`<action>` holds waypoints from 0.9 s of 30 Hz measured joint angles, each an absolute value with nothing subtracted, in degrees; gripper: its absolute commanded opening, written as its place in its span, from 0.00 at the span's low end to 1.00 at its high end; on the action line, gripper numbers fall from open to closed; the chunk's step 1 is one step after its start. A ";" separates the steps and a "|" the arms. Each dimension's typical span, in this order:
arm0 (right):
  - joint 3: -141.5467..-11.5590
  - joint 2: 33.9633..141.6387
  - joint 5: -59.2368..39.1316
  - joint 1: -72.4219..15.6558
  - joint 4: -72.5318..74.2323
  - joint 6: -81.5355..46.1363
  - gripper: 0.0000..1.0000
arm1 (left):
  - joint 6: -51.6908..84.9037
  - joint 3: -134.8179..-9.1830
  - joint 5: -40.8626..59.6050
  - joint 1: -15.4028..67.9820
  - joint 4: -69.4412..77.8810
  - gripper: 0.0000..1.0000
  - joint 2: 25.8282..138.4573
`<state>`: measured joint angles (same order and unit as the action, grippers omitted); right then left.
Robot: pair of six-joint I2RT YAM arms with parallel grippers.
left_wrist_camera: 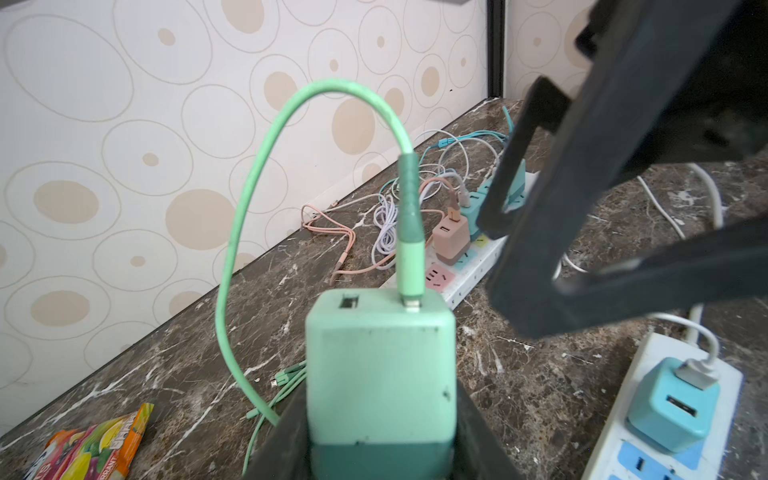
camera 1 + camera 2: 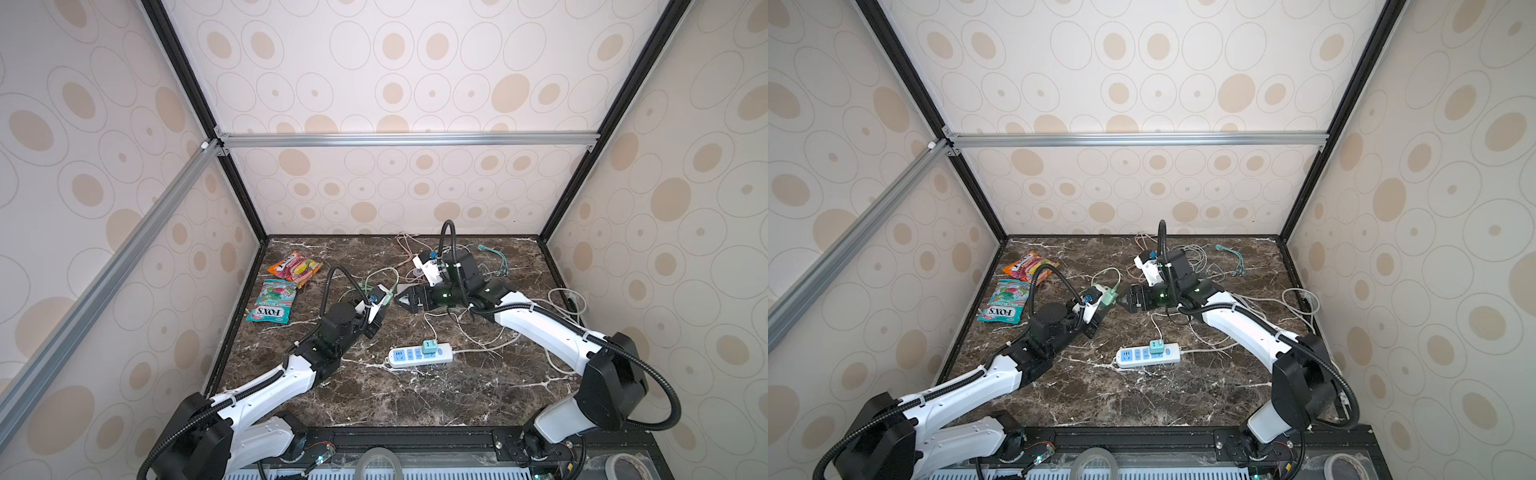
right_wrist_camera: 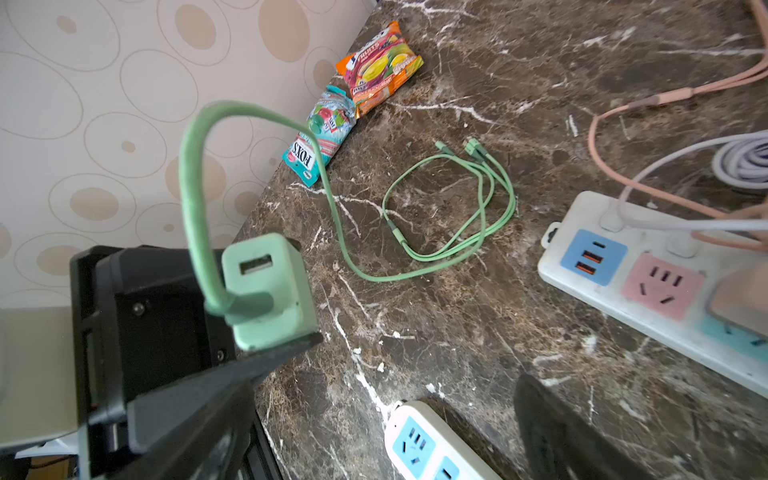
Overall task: Insert the plug
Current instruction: 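Lift the green charger with left gripper toward the right gripper while right approaches, then close the right gripper on the light-green charger while left still holds it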
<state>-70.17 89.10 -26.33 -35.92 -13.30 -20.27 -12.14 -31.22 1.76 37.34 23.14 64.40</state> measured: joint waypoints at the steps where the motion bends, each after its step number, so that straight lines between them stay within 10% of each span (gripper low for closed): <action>1: -70.83 90.00 -26.89 -36.34 -13.30 -20.03 0.97 | -13.08 -31.22 2.70 37.34 23.00 0.00 64.47; 17: -76.97 93.14 -34.41 -37.28 -18.39 -14.24 0.37 | -27.94 -30.46 8.25 37.41 23.35 0.00 64.31; 27: -77.60 94.13 -37.08 -37.28 -20.03 -12.40 0.36 | -28.67 -30.46 8.95 37.41 23.20 0.00 64.34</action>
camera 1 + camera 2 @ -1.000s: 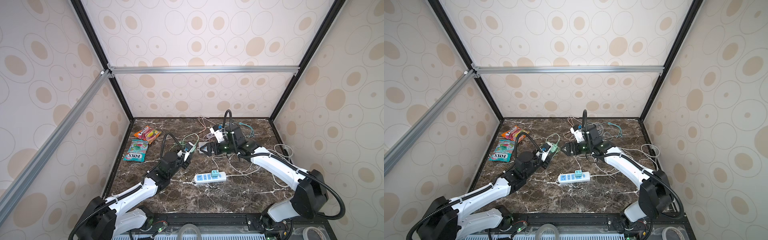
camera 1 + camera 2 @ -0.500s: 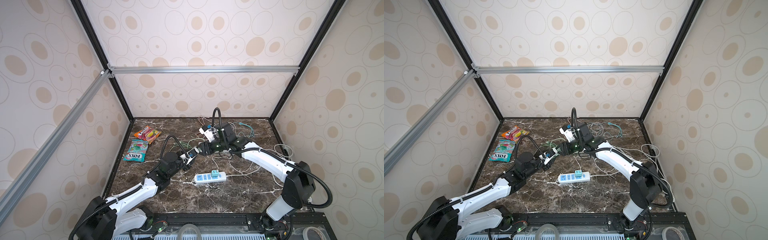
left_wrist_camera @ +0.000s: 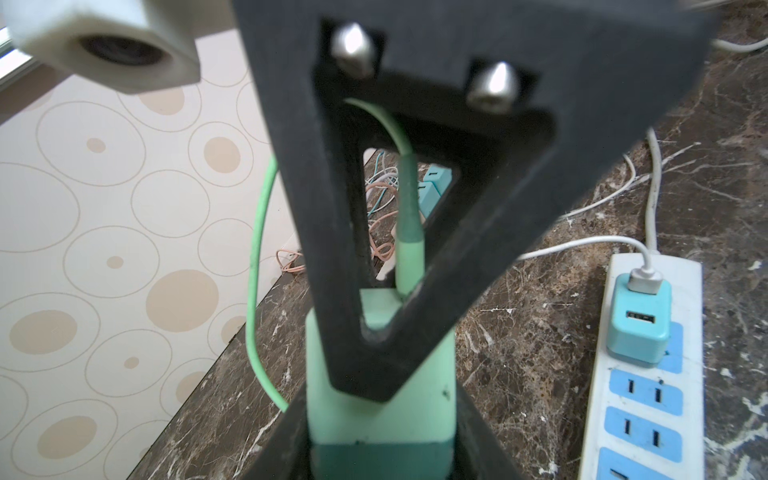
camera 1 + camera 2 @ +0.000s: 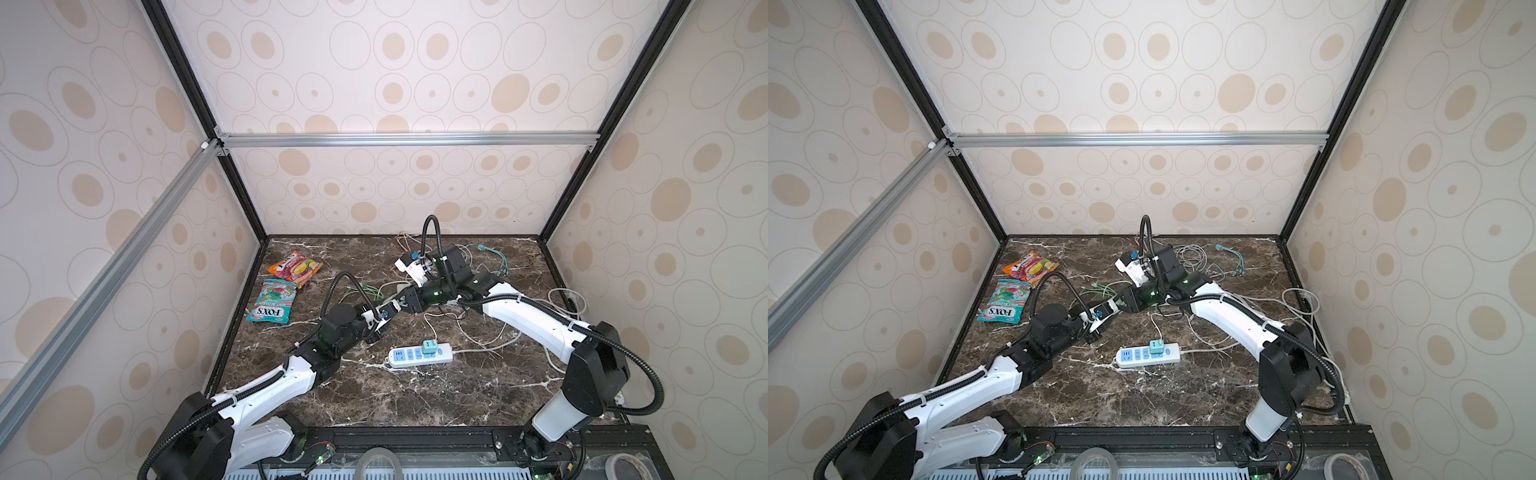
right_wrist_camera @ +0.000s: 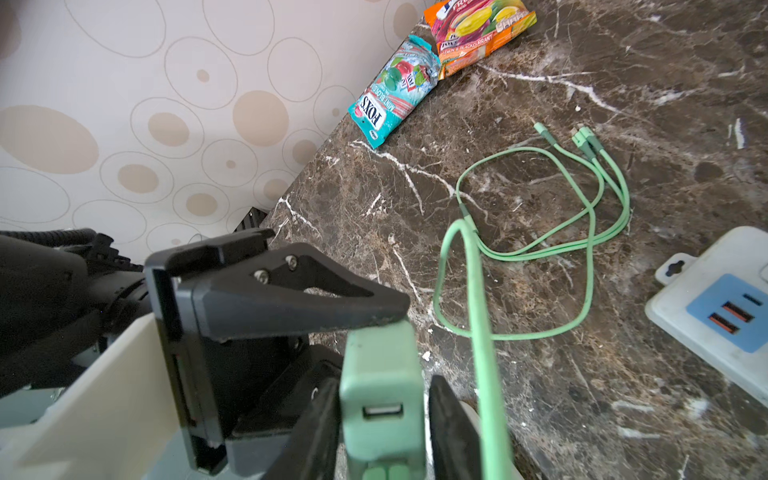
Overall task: Insert the plug
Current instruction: 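Close the right gripper on the light-green charger while left still holds it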
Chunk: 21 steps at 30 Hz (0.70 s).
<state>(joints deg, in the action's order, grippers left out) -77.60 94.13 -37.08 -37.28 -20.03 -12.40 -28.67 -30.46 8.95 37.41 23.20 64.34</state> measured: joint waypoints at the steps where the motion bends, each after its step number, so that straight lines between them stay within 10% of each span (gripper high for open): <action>1: -77.95 94.54 -37.32 -37.28 -20.67 -12.10 0.35 | -28.82 -30.46 8.93 37.41 23.20 0.00 64.34; 9: -78.70 95.11 -37.52 -37.26 -22.65 -10.13 0.03 | -29.26 -30.81 9.47 37.32 22.79 0.05 65.08; 11: -78.70 95.09 -37.32 -37.23 -22.55 -10.09 0.00 | -29.21 -30.89 9.34 37.32 22.85 0.18 65.23; 16: -78.28 94.65 -36.47 -37.26 -21.65 -9.72 0.00 | -27.07 -30.89 6.59 37.04 24.75 0.98 65.21; 21: -77.95 93.34 -33.69 -37.26 -21.02 -8.84 0.00 | -21.41 -30.87 2.28 35.22 27.14 0.98 64.97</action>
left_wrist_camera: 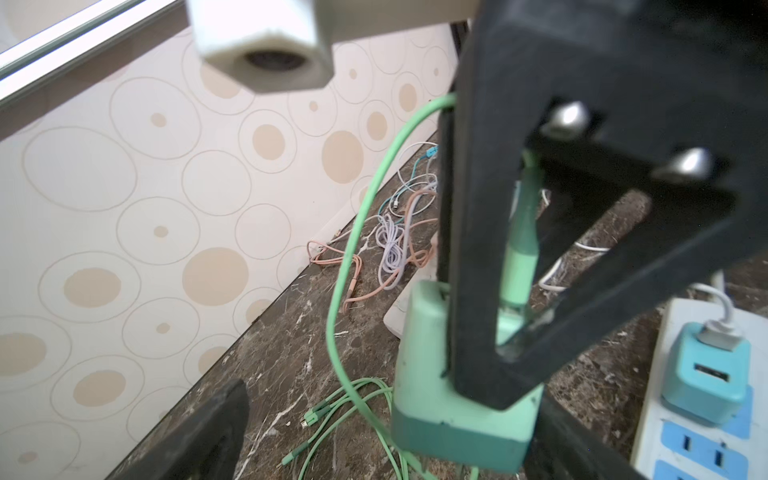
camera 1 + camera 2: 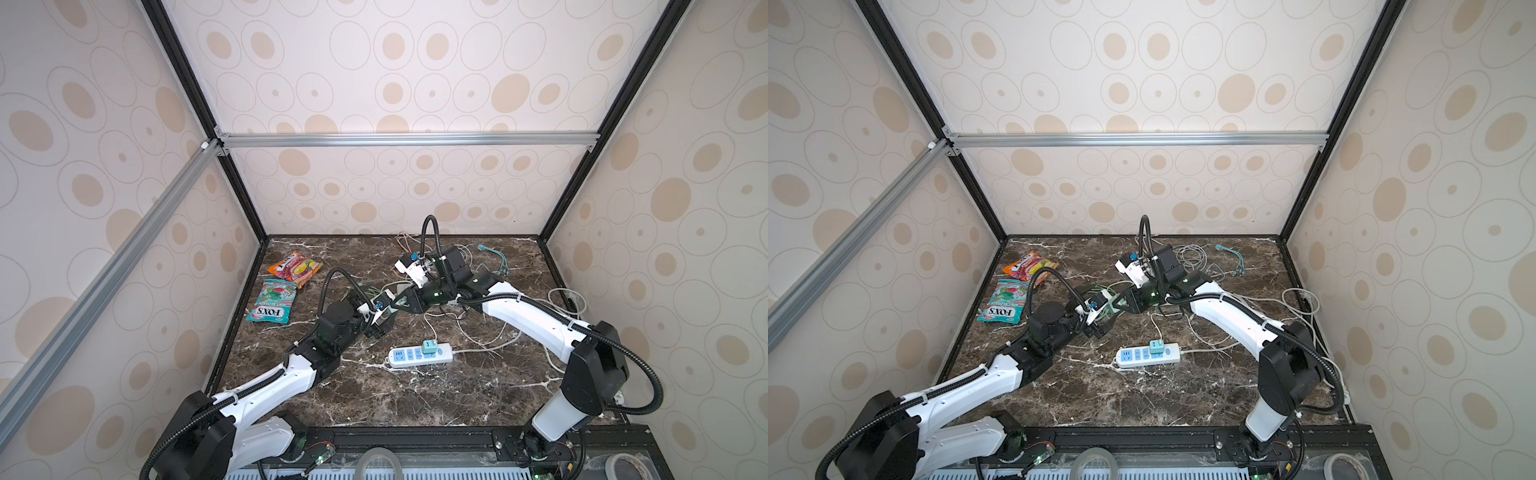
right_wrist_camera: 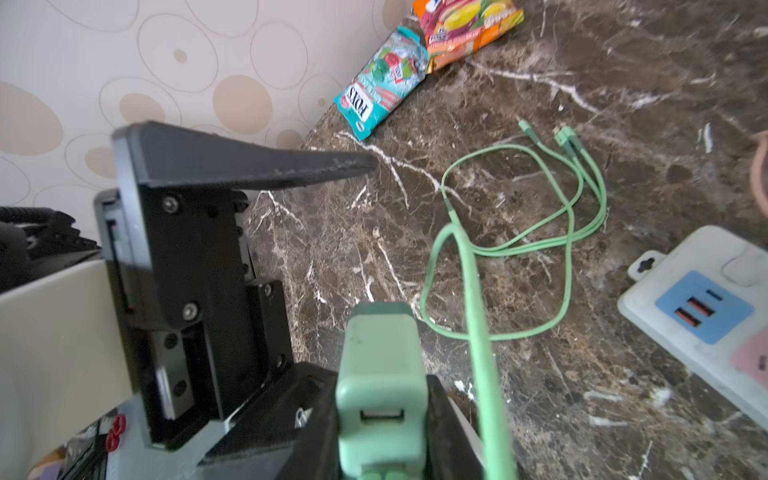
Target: Insert the plug
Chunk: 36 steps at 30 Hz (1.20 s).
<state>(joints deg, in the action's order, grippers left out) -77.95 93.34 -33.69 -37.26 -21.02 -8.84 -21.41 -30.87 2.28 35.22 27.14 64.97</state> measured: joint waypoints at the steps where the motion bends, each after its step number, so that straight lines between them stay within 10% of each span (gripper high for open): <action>1: -77.95 92.90 -32.86 -37.26 -20.64 -8.47 0.00 | -19.49 -30.83 1.39 34.96 27.18 0.98 64.97; 11: -77.95 88.29 -26.74 -37.23 -22.50 -3.92 0.00 | 7.18 -32.36 -12.27 24.36 18.63 0.98 69.36; 36: -77.41 87.64 -24.36 -37.23 -22.50 -3.09 0.00 | 54.68 -49.43 -10.83 23.73 -12.12 0.43 94.39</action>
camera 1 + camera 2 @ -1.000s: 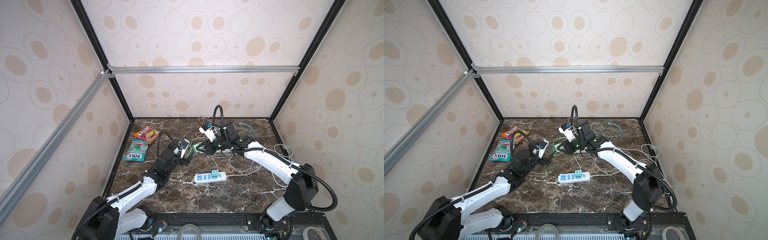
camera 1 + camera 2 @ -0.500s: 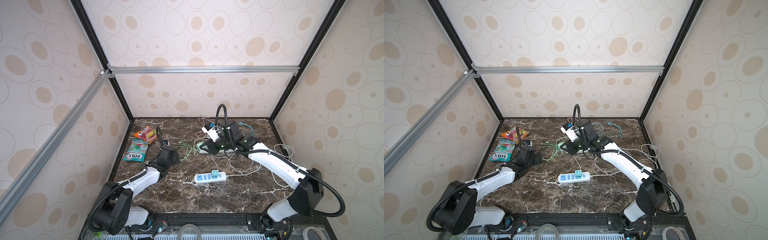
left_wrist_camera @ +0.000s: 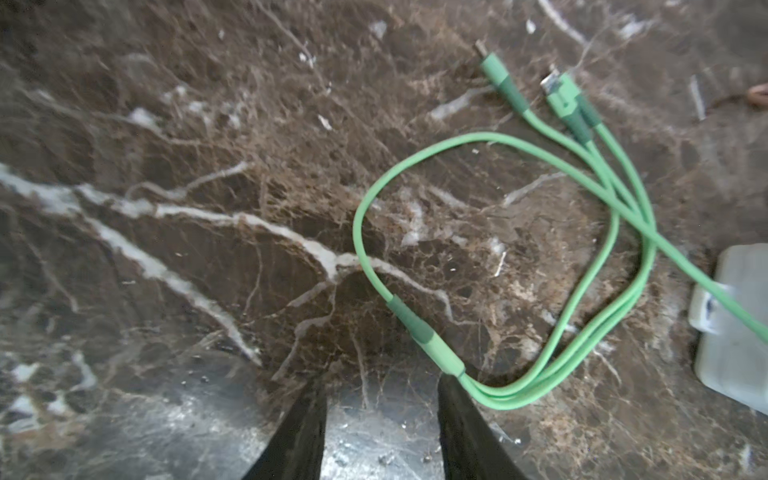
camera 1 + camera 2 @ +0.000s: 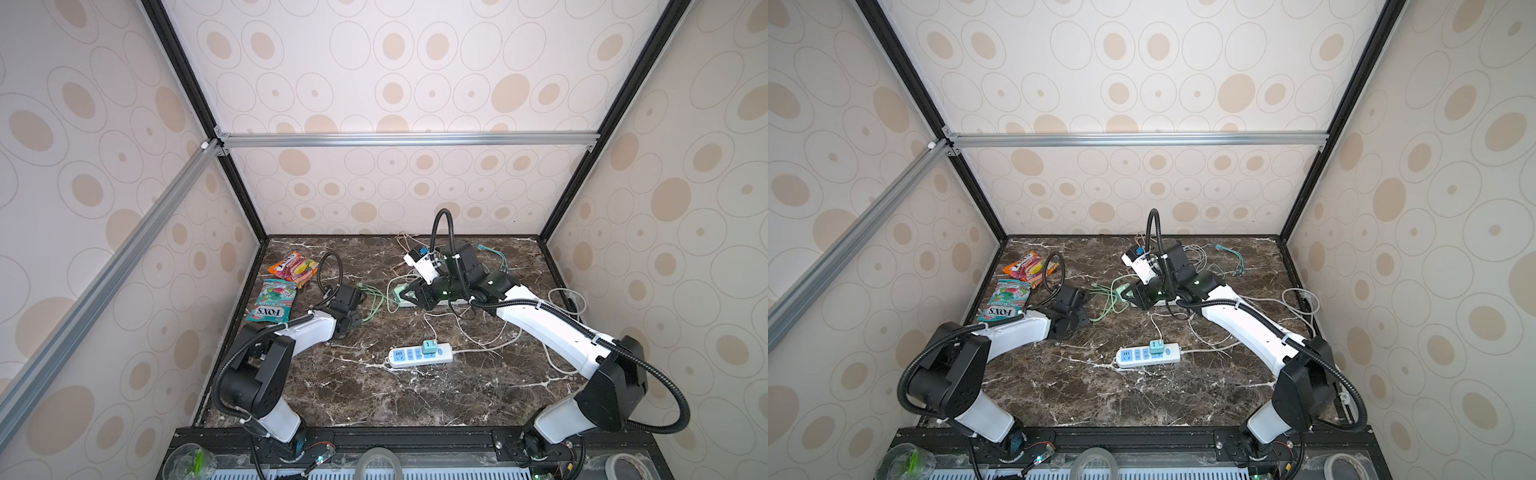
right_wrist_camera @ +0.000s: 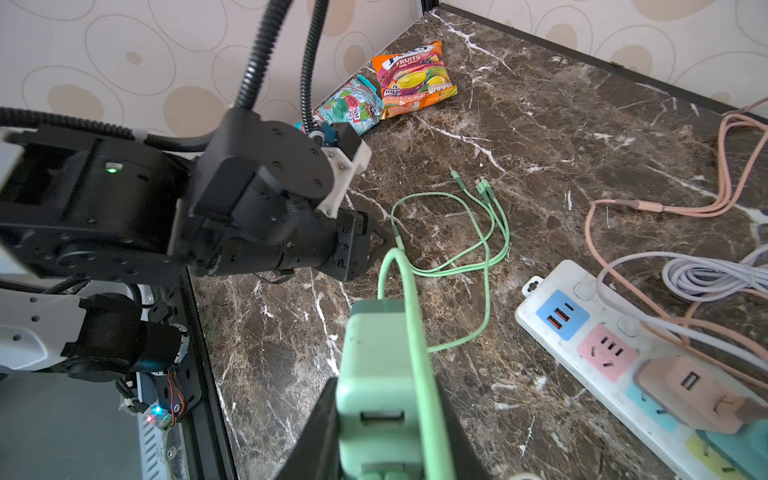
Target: Insert the plug
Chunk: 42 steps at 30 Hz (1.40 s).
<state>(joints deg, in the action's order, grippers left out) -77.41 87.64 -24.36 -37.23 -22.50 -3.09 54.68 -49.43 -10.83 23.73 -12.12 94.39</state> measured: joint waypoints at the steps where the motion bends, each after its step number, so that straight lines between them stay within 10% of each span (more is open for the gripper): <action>1: -77.43 87.64 -24.32 -37.23 -22.50 -3.09 0.00 | 54.89 -50.41 -10.74 23.92 -12.62 0.43 95.64; 42: -73.97 85.08 -23.27 -37.23 -21.76 -1.65 0.00 | 56.71 -56.23 -14.26 26.74 -11.25 0.54 102.26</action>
<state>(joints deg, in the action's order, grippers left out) -73.97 85.08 -23.27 -37.23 -21.76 -1.65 56.71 -56.23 -14.26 26.74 -11.25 102.26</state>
